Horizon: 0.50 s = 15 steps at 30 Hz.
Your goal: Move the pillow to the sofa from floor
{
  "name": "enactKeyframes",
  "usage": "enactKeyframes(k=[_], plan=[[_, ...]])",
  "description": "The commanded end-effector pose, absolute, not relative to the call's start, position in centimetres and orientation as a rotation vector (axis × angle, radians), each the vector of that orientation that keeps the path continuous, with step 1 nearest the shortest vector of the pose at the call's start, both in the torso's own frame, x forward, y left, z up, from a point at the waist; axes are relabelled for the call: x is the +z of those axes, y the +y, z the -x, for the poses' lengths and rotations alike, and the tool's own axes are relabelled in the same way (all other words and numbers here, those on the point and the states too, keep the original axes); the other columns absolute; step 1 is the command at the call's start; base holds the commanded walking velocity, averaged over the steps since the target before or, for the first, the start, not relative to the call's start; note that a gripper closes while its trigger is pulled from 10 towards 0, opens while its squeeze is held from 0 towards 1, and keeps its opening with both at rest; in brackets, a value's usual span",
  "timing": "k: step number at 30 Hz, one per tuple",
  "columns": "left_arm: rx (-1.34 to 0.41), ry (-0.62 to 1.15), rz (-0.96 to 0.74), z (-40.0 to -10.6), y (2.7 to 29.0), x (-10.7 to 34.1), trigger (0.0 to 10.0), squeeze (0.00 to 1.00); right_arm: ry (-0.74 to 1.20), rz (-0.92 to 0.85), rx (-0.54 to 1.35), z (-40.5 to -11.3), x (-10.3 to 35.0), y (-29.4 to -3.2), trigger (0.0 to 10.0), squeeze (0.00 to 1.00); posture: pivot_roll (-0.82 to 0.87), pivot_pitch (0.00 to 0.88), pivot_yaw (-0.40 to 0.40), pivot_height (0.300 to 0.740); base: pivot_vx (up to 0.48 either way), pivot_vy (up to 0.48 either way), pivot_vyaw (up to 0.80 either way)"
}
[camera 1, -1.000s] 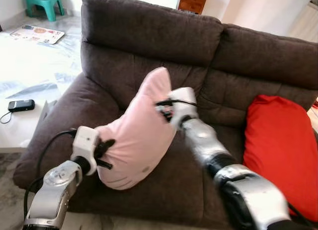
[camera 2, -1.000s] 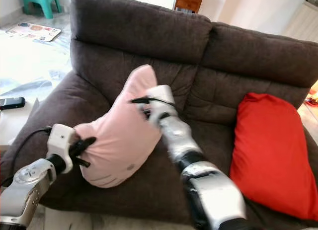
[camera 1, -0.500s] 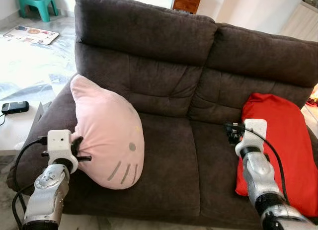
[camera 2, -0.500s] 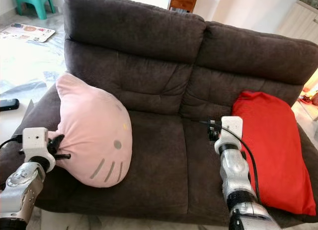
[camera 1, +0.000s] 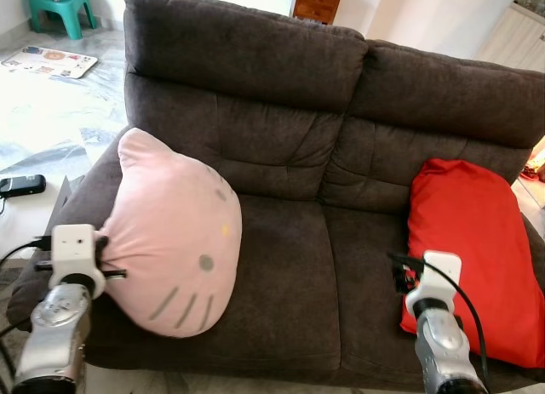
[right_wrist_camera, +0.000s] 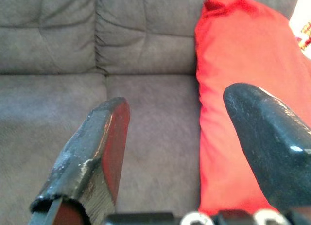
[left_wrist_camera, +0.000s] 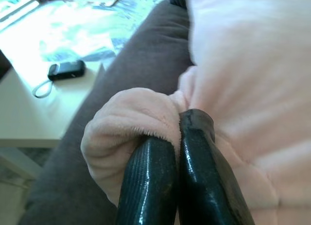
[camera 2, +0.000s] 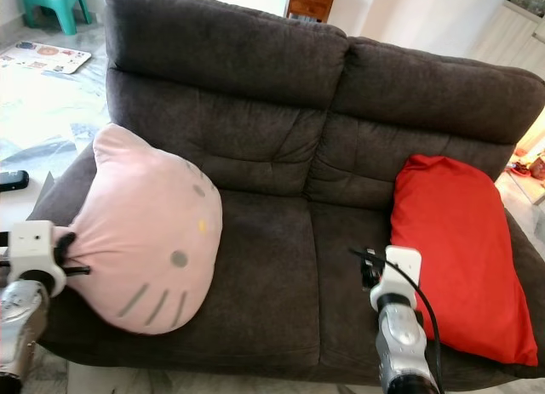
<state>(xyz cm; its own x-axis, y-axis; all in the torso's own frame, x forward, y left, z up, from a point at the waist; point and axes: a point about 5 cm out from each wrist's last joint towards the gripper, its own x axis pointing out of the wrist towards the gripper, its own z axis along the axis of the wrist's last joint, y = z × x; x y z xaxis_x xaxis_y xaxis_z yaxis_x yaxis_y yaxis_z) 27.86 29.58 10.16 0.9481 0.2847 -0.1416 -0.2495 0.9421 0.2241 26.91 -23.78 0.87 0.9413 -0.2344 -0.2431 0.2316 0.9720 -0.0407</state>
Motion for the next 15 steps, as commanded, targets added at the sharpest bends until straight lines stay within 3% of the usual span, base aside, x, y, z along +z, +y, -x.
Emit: enactKeyframes(k=[1, 9, 15], plan=[[0.312, 0.111, -0.256, -28.1, 30.1, 11.3, 10.0, 0.00, 0.216, -0.005, -0.259, -26.9, 1.2, -24.1, 10.0, 0.00, 0.17, 0.000, -0.175, 0.740, 0.000, 0.000, 0.00], [0.245, 0.123, -0.198, -27.9, 25.5, 8.0, 10.0, 0.00, 0.291, -0.069, -0.263, -25.2, -0.9, -23.1, 10.0, 0.00, 0.16, 0.000, -0.162, 0.740, 0.000, 0.000, 0.00], [0.216, 0.134, -0.153, -27.9, 23.6, 6.8, 10.0, 0.00, 0.331, -0.078, -0.257, -24.7, -1.6, -22.7, 10.0, 0.00, 0.16, 0.000, -0.159, 0.740, 0.000, 0.000, 0.00]])
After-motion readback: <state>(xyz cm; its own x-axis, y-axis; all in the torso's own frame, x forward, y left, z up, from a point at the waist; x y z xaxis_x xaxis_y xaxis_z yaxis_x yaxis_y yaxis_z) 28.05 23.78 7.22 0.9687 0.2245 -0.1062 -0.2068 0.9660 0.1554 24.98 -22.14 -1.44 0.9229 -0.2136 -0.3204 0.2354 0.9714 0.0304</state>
